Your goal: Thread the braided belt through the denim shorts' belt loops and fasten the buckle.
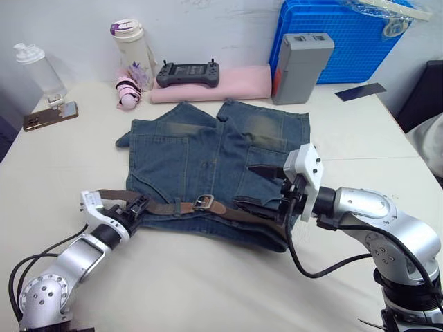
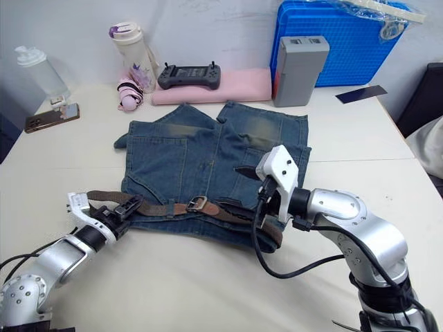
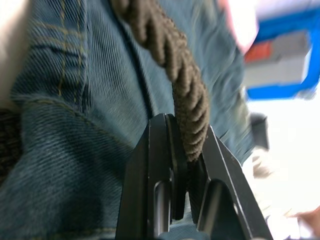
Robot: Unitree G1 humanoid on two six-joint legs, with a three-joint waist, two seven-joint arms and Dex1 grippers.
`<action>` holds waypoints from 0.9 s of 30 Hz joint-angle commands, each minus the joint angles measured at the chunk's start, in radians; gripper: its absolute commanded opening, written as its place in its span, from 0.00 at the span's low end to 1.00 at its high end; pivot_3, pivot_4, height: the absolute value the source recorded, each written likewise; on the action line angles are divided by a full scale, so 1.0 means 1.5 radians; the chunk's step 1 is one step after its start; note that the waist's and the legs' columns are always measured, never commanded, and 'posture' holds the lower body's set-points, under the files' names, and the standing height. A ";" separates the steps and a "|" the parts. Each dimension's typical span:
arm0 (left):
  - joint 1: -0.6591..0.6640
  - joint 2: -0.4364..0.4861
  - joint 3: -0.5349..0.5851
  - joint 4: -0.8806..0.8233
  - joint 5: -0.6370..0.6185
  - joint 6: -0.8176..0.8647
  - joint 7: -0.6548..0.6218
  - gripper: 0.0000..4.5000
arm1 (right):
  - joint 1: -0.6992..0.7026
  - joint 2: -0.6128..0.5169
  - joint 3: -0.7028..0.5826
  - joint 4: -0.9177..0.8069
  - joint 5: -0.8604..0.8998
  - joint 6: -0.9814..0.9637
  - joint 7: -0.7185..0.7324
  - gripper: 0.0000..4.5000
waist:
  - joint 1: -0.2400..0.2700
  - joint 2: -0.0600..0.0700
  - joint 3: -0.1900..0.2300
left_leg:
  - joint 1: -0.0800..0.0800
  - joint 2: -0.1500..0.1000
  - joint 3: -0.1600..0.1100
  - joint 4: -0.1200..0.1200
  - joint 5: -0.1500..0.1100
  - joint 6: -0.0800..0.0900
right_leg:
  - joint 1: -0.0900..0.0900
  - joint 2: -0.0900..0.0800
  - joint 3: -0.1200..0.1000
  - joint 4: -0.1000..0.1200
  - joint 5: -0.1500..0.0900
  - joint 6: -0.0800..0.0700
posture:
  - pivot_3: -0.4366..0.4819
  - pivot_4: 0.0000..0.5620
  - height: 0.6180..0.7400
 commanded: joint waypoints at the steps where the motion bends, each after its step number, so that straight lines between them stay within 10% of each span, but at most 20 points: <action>1: -0.042 0.049 -0.016 0.040 0.058 0.049 -0.096 0.00 | -0.006 -0.021 0.044 -0.016 -0.045 -0.060 0.028 0.99 | 0.000 0.000 0.000 | 0.000 0.000 0.000 0.000 0.000 0.000 | 0.000 0.000 0.000 0.000 0.000 0.000 | 0.48 0.27 0.82; 12: -0.160 0.155 -0.081 0.160 0.306 0.113 -0.432 0.00 | -0.062 -0.006 0.231 0.124 -0.326 -0.407 0.100 0.99 | -0.006 0.000 0.003 | 0.000 -0.001 -0.001 -0.001 0.000 0.000 | -0.002 0.001 -0.002 0.000 0.000 0.000 | 0.48 0.27 0.82; 27: -0.256 0.098 -0.150 0.218 0.517 0.105 -0.624 0.00 | -0.078 0.034 0.316 0.240 -0.485 -0.653 0.159 0.99 | -0.015 -0.001 0.006 | 0.000 -0.001 -0.001 0.000 0.000 0.000 | -0.002 0.001 -0.003 0.000 0.000 0.000 | 0.48 0.27 0.82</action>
